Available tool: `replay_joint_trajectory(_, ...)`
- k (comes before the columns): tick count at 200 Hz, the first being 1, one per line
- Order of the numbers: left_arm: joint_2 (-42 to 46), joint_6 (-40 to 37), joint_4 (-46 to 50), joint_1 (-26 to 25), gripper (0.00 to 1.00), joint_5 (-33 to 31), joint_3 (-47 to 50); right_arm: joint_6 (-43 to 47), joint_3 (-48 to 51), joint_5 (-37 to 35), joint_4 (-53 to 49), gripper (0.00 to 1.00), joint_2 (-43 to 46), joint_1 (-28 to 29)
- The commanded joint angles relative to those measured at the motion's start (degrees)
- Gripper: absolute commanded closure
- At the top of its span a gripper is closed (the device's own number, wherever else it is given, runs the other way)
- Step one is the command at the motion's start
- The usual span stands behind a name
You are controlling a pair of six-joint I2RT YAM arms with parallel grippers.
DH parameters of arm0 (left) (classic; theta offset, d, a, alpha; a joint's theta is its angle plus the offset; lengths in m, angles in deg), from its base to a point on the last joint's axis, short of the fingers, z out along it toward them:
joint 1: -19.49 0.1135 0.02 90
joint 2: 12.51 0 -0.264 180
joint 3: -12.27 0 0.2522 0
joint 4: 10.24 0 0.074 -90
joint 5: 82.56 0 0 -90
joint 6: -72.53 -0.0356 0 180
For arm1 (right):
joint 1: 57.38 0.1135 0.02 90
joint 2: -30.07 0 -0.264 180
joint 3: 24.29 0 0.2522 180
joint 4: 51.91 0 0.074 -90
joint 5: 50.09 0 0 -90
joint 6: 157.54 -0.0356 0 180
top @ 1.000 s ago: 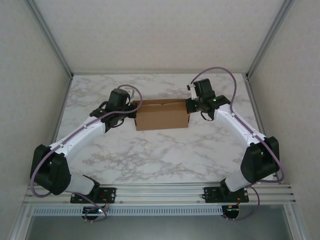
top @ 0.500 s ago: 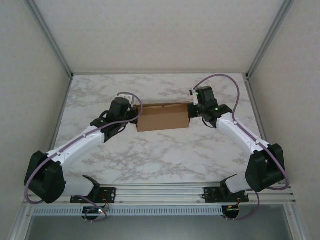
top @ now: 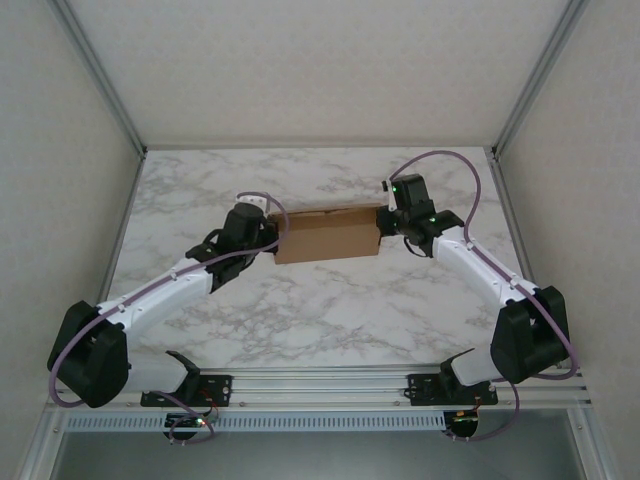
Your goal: Fold the paper box
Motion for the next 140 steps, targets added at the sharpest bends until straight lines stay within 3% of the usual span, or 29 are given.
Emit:
replay_joint_trajectory(1, -2.25, 0.63, 8.44, -2.24, 1.00, 1.94, 3.10, -1.44, -0.12, 0.77, -4.92, 0.72, 0.33, 0.30)
replay_joint_trajectory(40, -2.96, -0.23, 8.85, -3.03, 1.00, 1.06, 2.54, -0.88, -0.29, 4.24, -4.83, 0.51, 6.11, 0.28)
replay_joint_trajectory(88, -3.96, -1.39, 10.11, -4.24, 1.00, -0.32, 0.77, -0.65, 1.24, 14.13, -0.87, 0.44, 14.43, 0.27)
replay_joint_trajectory(110, -4.44, -2.19, 10.61, -4.55, 1.00, -1.10, 0.72, -4.41, -0.89, 13.56, 0.10, 0.48, 14.19, -0.62)
replay_joint_trajectory(140, -4.34, -2.63, 10.69, -4.82, 1.00, -1.94, 1.20, -11.46, -9.55, 15.37, -4.13, 0.76, 5.93, -2.89)
